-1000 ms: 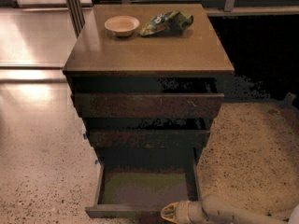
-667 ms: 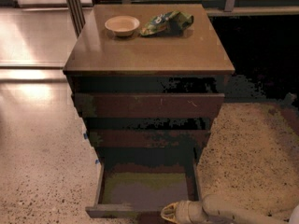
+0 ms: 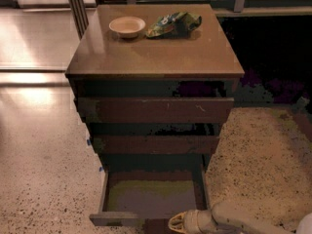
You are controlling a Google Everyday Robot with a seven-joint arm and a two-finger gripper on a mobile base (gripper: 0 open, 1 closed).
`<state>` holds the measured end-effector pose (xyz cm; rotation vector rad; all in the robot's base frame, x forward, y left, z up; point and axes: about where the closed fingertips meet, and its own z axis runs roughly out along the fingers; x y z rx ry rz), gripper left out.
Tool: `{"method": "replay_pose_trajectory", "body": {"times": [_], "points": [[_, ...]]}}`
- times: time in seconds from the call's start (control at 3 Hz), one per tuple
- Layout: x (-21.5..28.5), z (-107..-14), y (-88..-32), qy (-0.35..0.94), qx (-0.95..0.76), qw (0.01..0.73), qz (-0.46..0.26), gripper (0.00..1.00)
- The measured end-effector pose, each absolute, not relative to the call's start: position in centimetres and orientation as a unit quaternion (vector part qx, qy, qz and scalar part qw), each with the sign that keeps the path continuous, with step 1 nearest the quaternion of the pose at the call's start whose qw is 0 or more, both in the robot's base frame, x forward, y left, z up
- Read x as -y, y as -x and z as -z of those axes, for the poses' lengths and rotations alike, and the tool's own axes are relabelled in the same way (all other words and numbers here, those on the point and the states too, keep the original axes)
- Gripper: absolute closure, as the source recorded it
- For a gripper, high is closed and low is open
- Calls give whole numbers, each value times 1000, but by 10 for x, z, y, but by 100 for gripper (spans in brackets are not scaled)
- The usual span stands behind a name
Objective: Close bottom drawer
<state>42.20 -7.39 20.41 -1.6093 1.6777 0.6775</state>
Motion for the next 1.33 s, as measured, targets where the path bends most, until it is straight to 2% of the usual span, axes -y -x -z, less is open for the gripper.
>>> {"method": "replay_pose_trajectory", "body": {"times": [1.0,1.33], "points": [[82,-197,-444,633,-641,360,-245,100],[97,-205,-473,638,-635,379,-214,100]]}}
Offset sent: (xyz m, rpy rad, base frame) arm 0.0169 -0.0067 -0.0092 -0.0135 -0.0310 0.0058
